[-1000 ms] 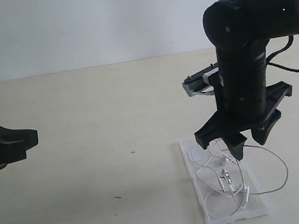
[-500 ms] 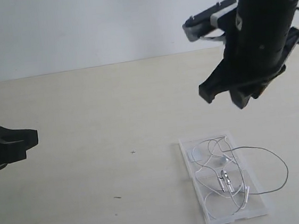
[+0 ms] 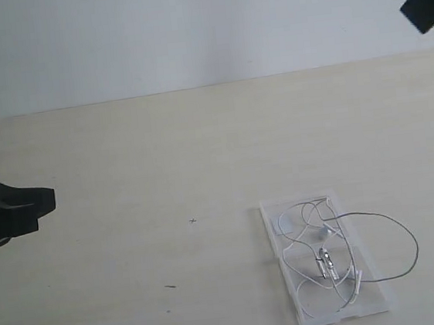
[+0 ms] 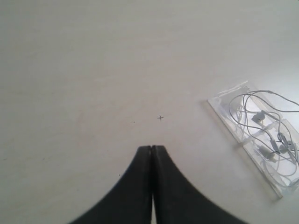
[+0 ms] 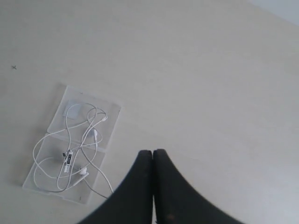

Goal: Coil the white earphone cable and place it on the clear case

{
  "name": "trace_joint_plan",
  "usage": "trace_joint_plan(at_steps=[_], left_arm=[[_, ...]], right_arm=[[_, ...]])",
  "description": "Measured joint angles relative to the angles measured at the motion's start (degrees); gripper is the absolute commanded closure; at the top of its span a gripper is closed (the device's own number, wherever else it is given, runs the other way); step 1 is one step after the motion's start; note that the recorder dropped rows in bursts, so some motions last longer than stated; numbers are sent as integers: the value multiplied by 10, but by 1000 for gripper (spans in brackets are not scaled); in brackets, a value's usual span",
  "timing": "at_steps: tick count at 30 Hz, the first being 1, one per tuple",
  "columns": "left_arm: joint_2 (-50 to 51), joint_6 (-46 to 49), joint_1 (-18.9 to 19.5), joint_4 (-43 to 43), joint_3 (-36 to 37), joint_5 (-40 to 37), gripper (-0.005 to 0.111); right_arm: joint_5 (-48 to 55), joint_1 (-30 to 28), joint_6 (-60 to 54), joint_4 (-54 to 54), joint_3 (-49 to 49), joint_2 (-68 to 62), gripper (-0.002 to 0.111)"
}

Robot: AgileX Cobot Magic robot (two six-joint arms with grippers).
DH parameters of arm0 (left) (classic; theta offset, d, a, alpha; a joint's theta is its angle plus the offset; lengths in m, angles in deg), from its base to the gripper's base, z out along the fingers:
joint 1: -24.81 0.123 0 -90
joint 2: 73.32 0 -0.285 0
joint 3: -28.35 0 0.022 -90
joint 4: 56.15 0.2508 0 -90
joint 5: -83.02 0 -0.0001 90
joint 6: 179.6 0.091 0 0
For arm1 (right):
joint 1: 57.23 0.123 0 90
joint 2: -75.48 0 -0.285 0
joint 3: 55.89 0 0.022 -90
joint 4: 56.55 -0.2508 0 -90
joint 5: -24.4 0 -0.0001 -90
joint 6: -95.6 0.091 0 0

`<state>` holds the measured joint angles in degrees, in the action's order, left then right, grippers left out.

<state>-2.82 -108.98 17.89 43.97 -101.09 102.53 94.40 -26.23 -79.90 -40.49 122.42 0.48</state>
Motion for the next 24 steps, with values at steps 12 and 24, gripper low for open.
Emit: trace_joint_plan(at_steps=[12, 24], left_arm=[[0, 0, 0, 0, 0, 0, 107], [0, 0, 0, 0, 0, 0, 107]], right_arm=[[1, 0, 0, 0, 0, 79, 108], [1, -39, 0, -3, 0, 262, 108]])
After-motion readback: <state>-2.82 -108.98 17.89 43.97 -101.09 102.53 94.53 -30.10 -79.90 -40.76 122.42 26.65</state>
